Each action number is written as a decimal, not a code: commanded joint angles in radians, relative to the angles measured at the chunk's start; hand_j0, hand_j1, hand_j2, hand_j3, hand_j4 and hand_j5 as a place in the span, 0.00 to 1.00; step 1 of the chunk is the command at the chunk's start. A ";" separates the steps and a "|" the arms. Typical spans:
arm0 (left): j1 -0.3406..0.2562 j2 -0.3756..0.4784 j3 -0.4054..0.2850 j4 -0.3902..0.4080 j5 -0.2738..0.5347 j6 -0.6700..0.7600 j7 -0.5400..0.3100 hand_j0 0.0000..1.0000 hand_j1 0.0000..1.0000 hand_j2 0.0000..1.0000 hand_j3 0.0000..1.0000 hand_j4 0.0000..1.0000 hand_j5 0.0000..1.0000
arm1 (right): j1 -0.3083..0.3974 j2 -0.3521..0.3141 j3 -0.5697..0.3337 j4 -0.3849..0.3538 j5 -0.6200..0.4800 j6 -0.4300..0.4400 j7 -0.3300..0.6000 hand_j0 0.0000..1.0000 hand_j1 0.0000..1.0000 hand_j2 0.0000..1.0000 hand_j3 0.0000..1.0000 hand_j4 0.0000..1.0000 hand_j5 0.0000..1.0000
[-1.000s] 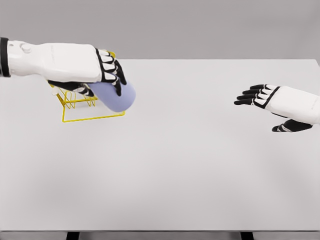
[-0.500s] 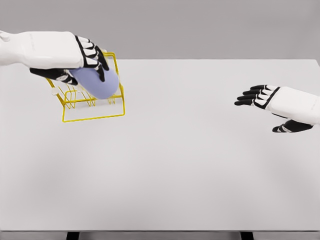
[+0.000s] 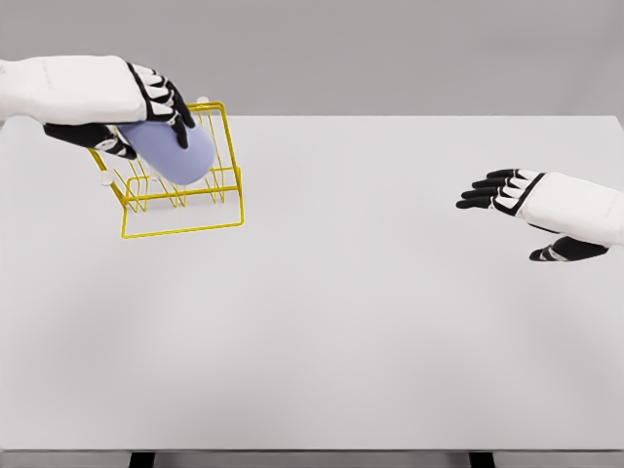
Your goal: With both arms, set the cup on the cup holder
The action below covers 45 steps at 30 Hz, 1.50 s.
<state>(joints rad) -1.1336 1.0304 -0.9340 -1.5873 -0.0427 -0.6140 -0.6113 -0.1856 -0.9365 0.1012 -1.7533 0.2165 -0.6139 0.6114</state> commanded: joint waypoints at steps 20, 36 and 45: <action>0.003 -0.018 -0.003 0.032 0.000 0.003 0.000 0.54 0.54 0.54 0.54 0.54 0.54 | 0.055 0.001 -0.069 0.000 -0.011 0.003 -0.001 1.00 1.00 1.00 1.00 1.00 1.00; 0.015 -0.085 -0.009 0.069 -0.013 0.003 0.000 0.54 0.54 0.54 0.54 0.54 0.54 | 0.091 -0.002 -0.118 0.003 -0.011 0.003 -0.001 1.00 1.00 1.00 1.00 1.00 1.00; 0.025 -0.112 -0.009 0.099 -0.028 0.003 0.000 0.55 0.55 0.55 0.55 0.55 0.55 | 0.091 0.004 -0.135 0.000 -0.011 0.003 -0.001 1.00 1.00 1.00 1.00 1.00 1.00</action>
<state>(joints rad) -1.1091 0.9273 -0.9445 -1.4968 -0.0699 -0.6140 -0.6113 -0.0951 -0.9337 -0.0325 -1.7531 0.2118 -0.6138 0.6114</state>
